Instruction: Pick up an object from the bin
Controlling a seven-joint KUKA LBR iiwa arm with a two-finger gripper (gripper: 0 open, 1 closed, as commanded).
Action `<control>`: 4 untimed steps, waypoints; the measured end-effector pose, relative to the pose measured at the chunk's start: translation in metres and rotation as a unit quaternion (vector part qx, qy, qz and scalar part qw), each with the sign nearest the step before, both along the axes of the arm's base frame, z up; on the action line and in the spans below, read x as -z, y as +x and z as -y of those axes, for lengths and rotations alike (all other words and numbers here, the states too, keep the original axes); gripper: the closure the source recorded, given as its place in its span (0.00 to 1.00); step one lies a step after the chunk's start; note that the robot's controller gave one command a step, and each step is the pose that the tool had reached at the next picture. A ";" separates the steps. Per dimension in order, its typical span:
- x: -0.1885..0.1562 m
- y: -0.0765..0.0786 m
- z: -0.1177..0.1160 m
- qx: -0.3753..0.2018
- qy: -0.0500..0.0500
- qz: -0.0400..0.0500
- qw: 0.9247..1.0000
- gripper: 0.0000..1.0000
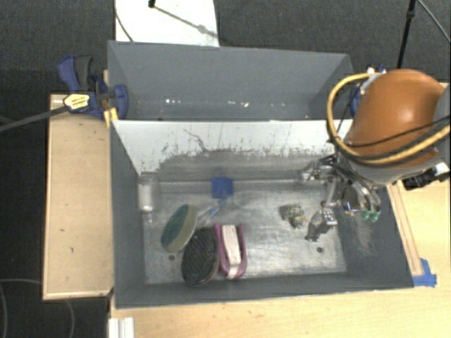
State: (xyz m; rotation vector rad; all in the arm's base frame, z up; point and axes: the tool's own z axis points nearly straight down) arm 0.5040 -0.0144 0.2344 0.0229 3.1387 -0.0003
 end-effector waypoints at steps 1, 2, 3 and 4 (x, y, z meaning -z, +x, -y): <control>0.019 0.028 0.029 0.152 0.000 0.001 0.988 0.00; 0.154 0.047 0.020 0.049 0.000 -0.003 0.999 0.00; 0.151 0.048 0.021 0.049 0.000 0.000 0.999 1.00; -0.014 0.061 0.018 0.060 0.001 0.005 0.998 1.00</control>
Offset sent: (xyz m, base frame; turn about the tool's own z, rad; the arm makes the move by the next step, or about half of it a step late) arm 0.0269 -0.0280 -0.0193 0.3036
